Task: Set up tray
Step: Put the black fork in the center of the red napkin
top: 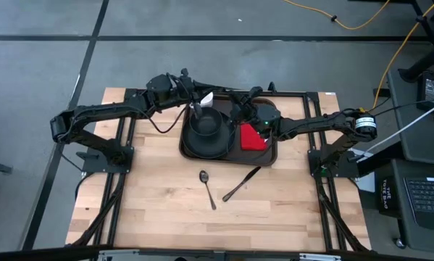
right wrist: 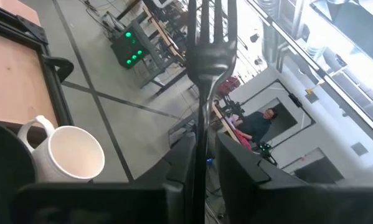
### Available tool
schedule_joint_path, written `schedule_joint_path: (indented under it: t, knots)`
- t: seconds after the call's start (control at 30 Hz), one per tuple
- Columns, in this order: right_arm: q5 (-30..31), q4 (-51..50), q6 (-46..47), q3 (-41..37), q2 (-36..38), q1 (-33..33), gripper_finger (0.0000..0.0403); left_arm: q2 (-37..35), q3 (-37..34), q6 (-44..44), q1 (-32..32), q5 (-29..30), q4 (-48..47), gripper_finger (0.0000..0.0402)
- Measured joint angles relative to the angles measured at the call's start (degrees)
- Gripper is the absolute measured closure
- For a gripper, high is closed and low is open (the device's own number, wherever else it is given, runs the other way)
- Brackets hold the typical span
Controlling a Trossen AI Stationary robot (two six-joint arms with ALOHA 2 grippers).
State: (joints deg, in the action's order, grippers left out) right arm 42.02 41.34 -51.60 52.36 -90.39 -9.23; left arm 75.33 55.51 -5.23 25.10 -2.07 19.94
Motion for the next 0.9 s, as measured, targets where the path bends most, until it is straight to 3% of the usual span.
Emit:
schedule_joint_path:
  t: [0.33, 0.6, 0.9]
  knots:
    - [0.4, 0.0, 0.1, 0.0, 0.0, 0.0, 0.0340, 0.0, 0.0, 0.2, 0.0, 0.9, -0.3, 0.0399]
    - [0.5, 0.0, 0.1, 0.0, 0.0, 0.0, 0.0390, 0.0, 0.0, 0.1, 0.0, 0.8, -0.4, 0.0399]
    - [0.4, -0.1, 2.4, 0.0, 0.0, 0.0, 0.0390, 0.0, 0.0, 0.0, 0.0, 0.6, -0.4, 0.0399]
